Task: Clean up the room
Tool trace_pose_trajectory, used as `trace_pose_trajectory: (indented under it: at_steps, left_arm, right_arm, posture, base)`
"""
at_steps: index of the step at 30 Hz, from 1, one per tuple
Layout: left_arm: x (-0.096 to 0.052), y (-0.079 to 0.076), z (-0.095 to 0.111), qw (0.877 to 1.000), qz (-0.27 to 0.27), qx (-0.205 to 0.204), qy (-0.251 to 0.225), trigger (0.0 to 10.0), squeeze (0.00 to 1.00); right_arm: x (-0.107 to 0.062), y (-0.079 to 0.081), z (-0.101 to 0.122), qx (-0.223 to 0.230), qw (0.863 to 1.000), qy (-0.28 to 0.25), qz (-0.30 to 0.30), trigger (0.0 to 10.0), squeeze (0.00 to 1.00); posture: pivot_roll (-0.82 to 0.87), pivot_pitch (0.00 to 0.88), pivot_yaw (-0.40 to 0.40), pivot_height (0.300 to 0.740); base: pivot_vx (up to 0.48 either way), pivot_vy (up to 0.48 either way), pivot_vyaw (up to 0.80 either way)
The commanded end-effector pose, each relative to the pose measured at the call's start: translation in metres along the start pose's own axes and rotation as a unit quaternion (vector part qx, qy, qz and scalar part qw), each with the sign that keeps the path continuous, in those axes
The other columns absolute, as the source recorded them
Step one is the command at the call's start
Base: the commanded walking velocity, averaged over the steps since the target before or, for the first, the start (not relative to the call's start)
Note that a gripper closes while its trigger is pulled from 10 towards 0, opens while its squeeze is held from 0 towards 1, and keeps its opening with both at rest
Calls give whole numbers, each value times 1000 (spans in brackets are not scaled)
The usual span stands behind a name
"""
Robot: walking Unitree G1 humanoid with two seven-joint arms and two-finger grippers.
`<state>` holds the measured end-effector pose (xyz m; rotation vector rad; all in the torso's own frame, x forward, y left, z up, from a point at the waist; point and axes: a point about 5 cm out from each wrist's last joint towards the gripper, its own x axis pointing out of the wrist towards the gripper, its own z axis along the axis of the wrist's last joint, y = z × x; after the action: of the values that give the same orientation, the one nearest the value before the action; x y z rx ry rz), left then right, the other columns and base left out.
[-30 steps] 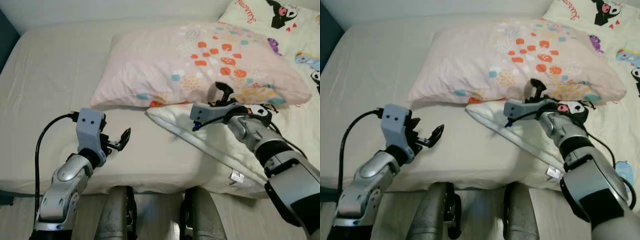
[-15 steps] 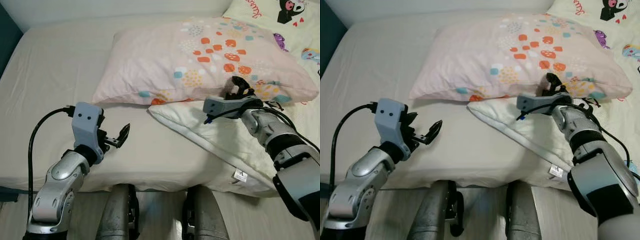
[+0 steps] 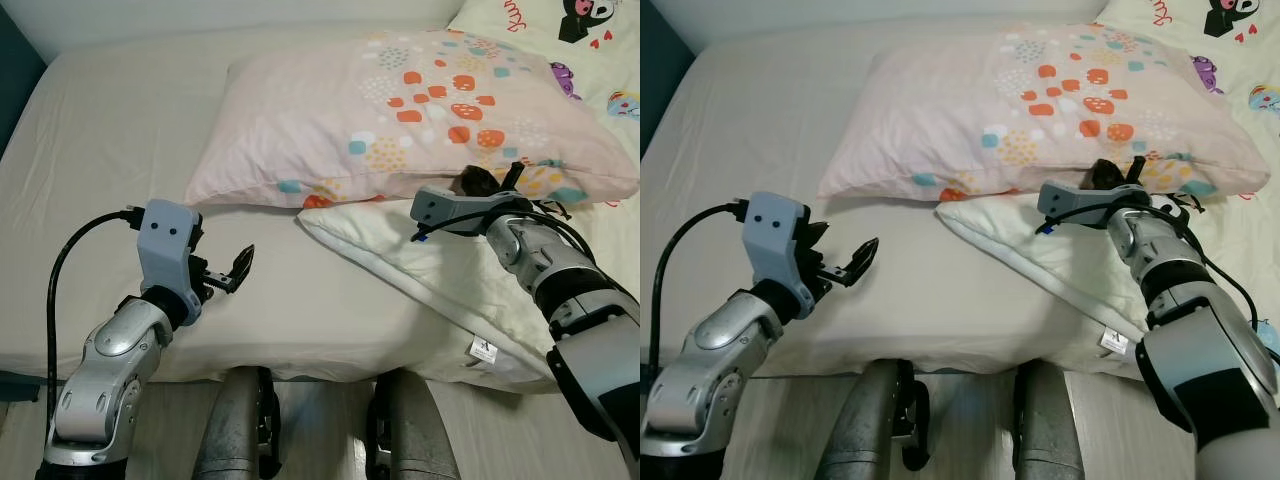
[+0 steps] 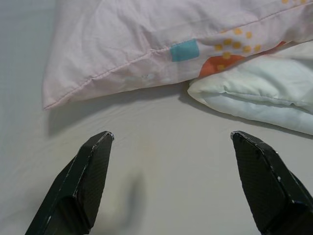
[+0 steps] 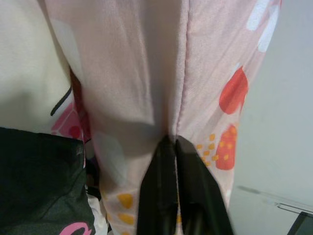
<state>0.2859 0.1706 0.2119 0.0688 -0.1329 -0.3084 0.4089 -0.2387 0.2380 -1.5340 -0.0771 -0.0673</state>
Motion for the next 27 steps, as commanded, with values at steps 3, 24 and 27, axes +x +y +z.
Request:
trace_pose_trajectory:
  at_steps: [3,24,27]
  left_arm:
    - [-4,6,-4,1000,11,3,16,10000,0]
    - [3,17,1,999,35,-2,-7,10000,0]
    - [3,16,1,999,35,-3,-9,10000,0]
  right_arm:
    - [-4,7,-11,24,999,24,16,0,0]
    - [-1,16,95,434,851,-219,196,0,0]
    - [-8,22,115,448,810,-281,253,0,0]
  posture:
    - [218,492,67,627]
    - [150,452,29,627]
    - [145,446,26,627]
  base:
    - [0,0,0]
    - [0,0,0]
    - [0,0,0]
